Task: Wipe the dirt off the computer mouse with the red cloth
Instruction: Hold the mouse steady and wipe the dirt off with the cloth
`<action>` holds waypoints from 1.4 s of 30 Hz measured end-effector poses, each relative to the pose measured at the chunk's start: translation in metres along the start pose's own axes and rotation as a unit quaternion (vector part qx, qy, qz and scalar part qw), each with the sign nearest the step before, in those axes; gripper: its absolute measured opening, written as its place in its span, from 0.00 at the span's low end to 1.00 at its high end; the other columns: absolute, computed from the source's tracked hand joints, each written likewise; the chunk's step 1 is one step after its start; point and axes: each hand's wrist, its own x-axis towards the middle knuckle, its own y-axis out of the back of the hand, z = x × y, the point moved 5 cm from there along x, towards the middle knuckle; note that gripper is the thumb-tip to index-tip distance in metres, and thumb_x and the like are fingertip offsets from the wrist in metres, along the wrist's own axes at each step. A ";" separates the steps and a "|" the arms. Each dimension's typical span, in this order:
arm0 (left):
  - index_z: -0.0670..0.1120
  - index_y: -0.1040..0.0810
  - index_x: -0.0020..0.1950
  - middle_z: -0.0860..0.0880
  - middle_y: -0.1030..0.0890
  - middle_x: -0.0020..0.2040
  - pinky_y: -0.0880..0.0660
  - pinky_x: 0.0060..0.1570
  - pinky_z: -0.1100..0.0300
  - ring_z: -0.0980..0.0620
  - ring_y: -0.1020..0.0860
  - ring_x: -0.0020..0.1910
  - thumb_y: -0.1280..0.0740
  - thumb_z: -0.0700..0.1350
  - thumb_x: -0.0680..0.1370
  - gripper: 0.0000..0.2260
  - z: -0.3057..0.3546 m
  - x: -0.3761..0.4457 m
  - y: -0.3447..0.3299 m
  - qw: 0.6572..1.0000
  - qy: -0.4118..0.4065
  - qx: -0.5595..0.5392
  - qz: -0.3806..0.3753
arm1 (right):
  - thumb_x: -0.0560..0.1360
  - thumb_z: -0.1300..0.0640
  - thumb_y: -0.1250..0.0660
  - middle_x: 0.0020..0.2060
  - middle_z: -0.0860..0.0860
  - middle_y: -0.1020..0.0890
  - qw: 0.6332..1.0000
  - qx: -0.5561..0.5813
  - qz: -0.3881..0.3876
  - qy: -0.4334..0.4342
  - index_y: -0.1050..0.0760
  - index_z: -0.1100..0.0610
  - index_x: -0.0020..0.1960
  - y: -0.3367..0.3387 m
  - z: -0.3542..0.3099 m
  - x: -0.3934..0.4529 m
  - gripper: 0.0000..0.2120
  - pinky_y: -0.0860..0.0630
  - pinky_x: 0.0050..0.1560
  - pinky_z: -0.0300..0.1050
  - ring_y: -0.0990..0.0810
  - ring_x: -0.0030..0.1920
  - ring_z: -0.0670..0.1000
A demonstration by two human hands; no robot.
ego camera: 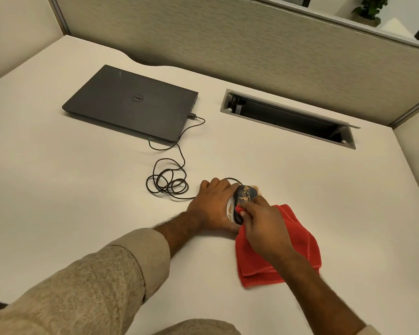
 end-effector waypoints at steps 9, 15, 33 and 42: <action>0.50 0.34 0.73 0.53 0.27 0.58 0.38 0.56 0.52 0.50 0.32 0.55 0.40 0.82 0.57 0.52 -0.001 0.001 0.001 1.000 0.003 0.010 -0.004 | 0.77 0.60 0.38 0.45 0.50 0.23 0.999 -0.019 0.022 -0.045 0.18 0.53 0.48 0.008 0.008 0.015 0.09 0.26 0.49 0.53 0.23 0.42 0.55; 0.51 0.34 0.72 0.55 0.28 0.57 0.39 0.55 0.54 0.52 0.33 0.54 0.37 0.80 0.58 0.51 0.001 0.000 0.003 1.000 0.005 0.008 0.001 | 0.77 0.58 0.36 0.43 0.46 0.23 0.997 0.036 0.018 -0.062 0.17 0.50 0.50 0.016 0.015 0.029 0.09 0.26 0.48 0.47 0.22 0.44 0.51; 0.52 0.35 0.73 0.55 0.28 0.58 0.43 0.53 0.56 0.52 0.33 0.55 0.37 0.79 0.59 0.49 0.000 0.001 0.000 1.000 0.002 -0.001 0.001 | 0.77 0.57 0.37 0.40 0.45 0.25 0.999 0.018 -0.013 -0.026 0.18 0.48 0.49 0.005 0.012 0.039 0.10 0.28 0.43 0.45 0.23 0.41 0.49; 0.53 0.34 0.72 0.55 0.28 0.55 0.44 0.51 0.56 0.52 0.33 0.53 0.37 0.79 0.58 0.49 0.000 0.001 0.001 1.000 -0.001 0.003 0.004 | 0.77 0.57 0.37 0.42 0.46 0.24 0.999 0.019 -0.030 -0.041 0.18 0.49 0.51 0.004 0.020 0.047 0.10 0.28 0.46 0.45 0.24 0.43 0.49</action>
